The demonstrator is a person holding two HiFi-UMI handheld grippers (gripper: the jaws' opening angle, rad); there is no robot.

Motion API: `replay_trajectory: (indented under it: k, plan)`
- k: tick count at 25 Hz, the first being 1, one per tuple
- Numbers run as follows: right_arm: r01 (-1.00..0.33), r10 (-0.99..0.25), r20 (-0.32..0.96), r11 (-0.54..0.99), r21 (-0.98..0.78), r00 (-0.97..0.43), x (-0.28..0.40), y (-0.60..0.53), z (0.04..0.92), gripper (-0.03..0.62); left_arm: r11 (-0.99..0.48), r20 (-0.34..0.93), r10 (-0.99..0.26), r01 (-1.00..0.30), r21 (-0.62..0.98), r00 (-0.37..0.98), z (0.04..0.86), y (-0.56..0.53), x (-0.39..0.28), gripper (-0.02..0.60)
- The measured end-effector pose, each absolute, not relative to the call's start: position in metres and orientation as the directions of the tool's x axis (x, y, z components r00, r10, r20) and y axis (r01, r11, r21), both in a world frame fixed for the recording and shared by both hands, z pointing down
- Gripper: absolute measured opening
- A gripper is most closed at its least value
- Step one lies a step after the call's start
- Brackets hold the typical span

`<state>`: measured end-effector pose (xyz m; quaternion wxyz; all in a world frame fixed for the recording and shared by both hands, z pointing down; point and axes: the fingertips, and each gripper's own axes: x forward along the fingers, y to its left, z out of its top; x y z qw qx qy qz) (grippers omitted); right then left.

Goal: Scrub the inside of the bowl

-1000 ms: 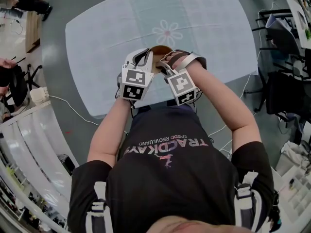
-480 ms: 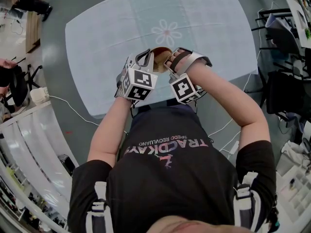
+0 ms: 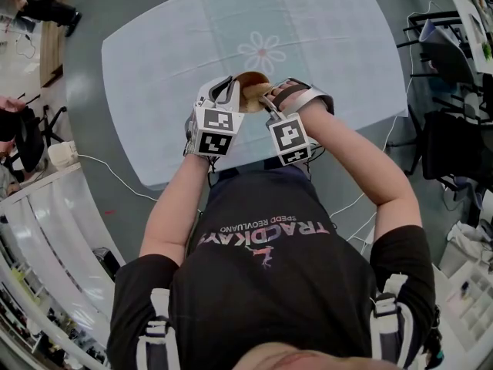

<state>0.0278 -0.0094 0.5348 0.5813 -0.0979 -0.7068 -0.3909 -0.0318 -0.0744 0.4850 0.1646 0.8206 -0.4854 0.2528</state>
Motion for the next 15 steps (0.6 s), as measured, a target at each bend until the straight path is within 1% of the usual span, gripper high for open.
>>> replay_trajectory:
  k: [4,8,12,15]
  plan:
    - [0.408,-0.235,0.894,0.825,0.391,-0.381,0.009,0.001,0.531,0.032,-0.415,0.57,-0.728,-0.907,0.074,0.38,0.484,-0.081,-0.039,0.038]
    - [0.147,-0.141,0.846,0.957,0.249,-0.514,-0.013,0.006,0.52,0.032,-0.358,0.567,-0.737,-0.924,0.135,0.368,0.485,-0.083,-0.047,0.043]
    - [-0.087,-0.064,0.719,0.996,0.006,-0.692,-0.024,0.0,0.494,0.032,-0.311,0.57,-0.74,-0.933,0.181,0.357,0.493,-0.083,-0.061,0.031]
    - [-0.186,-0.07,0.603,0.974,-0.132,-0.794,-0.021,-0.005,0.475,0.032,-0.275,0.569,-0.743,-0.936,0.221,0.352,0.497,-0.082,-0.071,0.026]
